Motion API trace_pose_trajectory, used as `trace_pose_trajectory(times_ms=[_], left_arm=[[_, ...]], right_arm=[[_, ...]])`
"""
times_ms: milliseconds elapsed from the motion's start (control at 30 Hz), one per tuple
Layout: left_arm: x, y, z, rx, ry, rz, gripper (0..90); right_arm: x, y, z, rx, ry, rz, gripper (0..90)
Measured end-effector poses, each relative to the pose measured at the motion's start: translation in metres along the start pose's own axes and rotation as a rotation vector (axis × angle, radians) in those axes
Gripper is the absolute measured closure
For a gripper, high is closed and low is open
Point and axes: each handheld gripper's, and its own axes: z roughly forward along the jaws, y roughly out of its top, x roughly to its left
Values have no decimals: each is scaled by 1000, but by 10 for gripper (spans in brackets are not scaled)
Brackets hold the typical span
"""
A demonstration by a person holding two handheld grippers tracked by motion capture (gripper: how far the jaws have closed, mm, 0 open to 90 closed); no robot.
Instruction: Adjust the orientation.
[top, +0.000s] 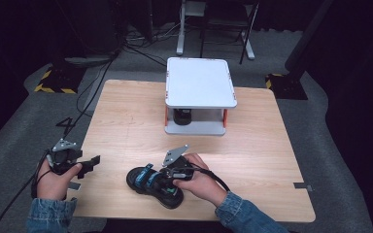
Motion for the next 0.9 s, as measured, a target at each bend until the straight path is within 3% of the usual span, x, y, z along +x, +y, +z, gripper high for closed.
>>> trace_pose_trajectory(times_ms=[67, 167, 533, 733, 767, 800, 900], left_arm=[[1, -1, -1, -1, 1, -1, 246], [1, -2, -1, -2, 2, -5, 246], [0, 1, 2, -2, -8, 3, 247], [-2, 4, 5, -5, -14, 4, 247], [-2, 5, 5, -3, -16, 8, 247], [-3, 6, 6, -6, -17, 7, 247], [-5, 9, 10, -2, -24, 16, 247]], right_arm=[[1, 1, 1, 10, -43, -20, 720], [2, 1, 1, 10, -58, -8, 752], [3, 2, -7, -70, -63, 10, 771], [-14, -2, -36, -156, -127, 78, 771], [-21, -6, -48, -194, -162, 115, 771], [-21, -6, -48, -194, -162, 115, 771], [-33, -13, -67, -236, -225, 164, 768]])
